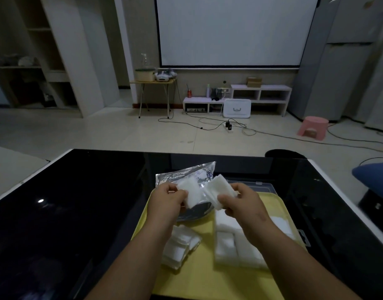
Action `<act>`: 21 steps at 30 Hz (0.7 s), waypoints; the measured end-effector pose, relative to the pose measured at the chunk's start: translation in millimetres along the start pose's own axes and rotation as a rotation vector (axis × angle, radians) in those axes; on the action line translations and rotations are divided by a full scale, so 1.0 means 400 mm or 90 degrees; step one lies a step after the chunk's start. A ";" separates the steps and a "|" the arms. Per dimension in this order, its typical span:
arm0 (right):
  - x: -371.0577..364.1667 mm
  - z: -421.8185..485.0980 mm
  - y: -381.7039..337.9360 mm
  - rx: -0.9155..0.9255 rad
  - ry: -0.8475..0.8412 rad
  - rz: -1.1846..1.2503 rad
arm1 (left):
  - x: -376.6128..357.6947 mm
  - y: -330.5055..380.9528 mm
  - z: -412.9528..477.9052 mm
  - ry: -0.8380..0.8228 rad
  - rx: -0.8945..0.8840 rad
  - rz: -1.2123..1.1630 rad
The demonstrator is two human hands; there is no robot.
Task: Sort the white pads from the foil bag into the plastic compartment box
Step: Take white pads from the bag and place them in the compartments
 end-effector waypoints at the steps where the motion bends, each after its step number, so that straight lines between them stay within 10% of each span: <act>1: 0.003 -0.002 -0.004 -0.010 -0.003 0.029 | -0.009 0.001 -0.005 -0.010 0.002 0.005; 21: 0.041 -0.018 -0.006 -0.007 -0.007 -0.081 | -0.087 0.012 -0.058 -0.177 -0.017 -0.050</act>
Point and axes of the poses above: each hand's wrist, its own z-axis towards the middle knuckle, its own x-axis out of the back of the hand, y = z × x, the point moved 2 cm from there along z, towards the middle knuckle, and after that the axes turned 11 degrees about z, right-handed, at the moved point
